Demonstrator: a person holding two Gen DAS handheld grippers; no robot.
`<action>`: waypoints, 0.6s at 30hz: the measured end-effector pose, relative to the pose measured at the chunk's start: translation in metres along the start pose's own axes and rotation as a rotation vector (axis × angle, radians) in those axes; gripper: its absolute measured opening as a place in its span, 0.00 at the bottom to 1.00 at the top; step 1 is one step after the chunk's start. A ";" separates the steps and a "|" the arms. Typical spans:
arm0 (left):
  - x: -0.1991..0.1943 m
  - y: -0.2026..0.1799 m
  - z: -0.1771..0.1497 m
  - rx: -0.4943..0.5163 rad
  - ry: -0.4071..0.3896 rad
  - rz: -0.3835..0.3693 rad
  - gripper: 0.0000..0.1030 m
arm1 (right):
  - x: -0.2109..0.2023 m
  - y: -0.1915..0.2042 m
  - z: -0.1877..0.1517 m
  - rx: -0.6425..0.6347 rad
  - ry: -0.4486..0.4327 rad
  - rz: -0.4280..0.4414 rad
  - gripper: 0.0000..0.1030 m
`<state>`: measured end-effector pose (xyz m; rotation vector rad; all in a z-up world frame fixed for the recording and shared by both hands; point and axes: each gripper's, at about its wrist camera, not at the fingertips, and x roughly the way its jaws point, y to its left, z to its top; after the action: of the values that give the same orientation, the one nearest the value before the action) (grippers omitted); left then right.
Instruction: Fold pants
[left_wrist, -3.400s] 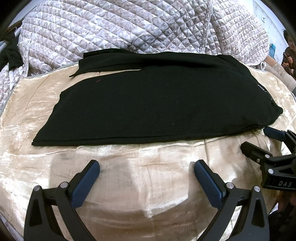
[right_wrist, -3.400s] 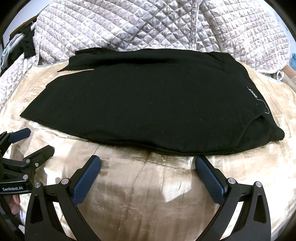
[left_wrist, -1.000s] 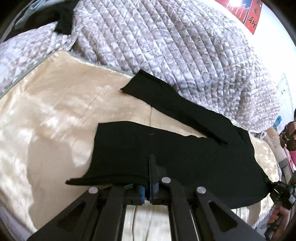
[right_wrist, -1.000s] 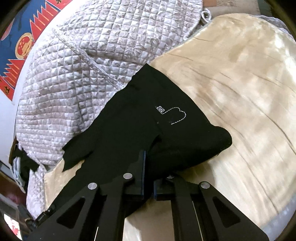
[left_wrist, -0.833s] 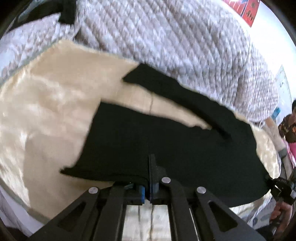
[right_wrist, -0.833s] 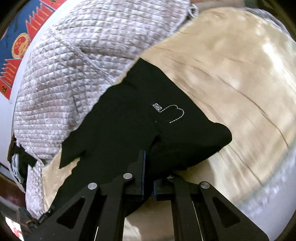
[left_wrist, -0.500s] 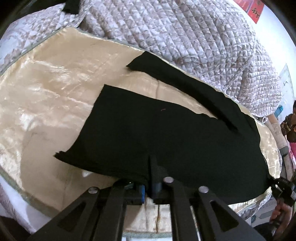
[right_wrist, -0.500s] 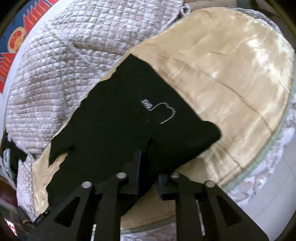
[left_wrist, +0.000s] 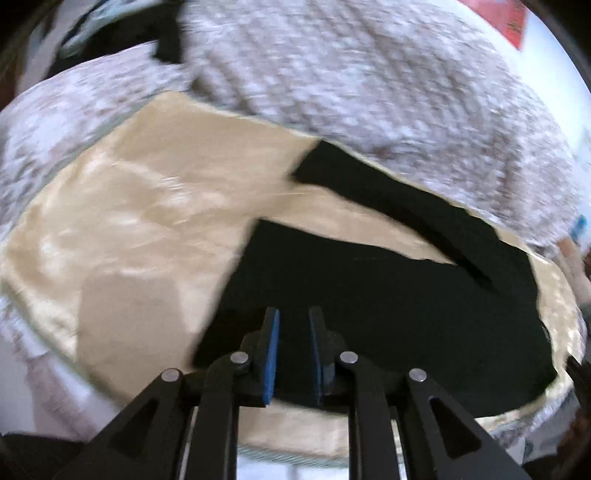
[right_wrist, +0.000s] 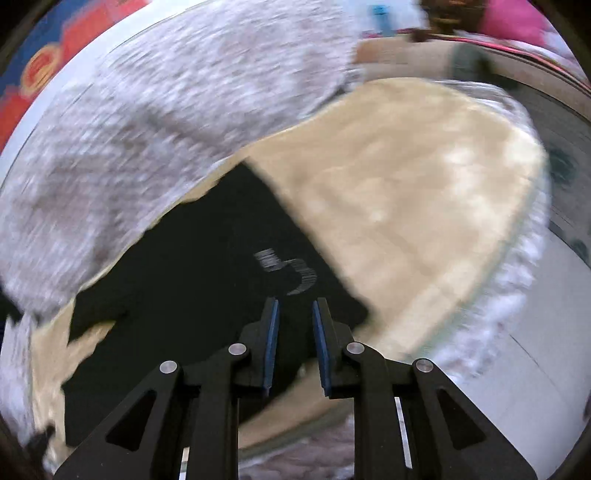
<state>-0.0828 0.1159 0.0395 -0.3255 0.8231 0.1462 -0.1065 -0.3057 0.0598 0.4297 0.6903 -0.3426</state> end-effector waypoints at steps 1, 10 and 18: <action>0.004 -0.007 0.001 0.019 0.006 -0.011 0.17 | 0.009 0.007 0.001 -0.033 0.018 0.000 0.18; 0.047 -0.014 -0.005 0.106 0.124 0.044 0.20 | 0.033 0.013 0.000 -0.093 0.095 -0.079 0.19; 0.067 -0.060 0.038 0.214 0.073 0.029 0.25 | 0.058 0.065 0.021 -0.324 0.055 0.013 0.50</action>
<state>0.0044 0.0729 0.0275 -0.1181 0.9079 0.0728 -0.0249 -0.2695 0.0518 0.1361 0.7813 -0.2015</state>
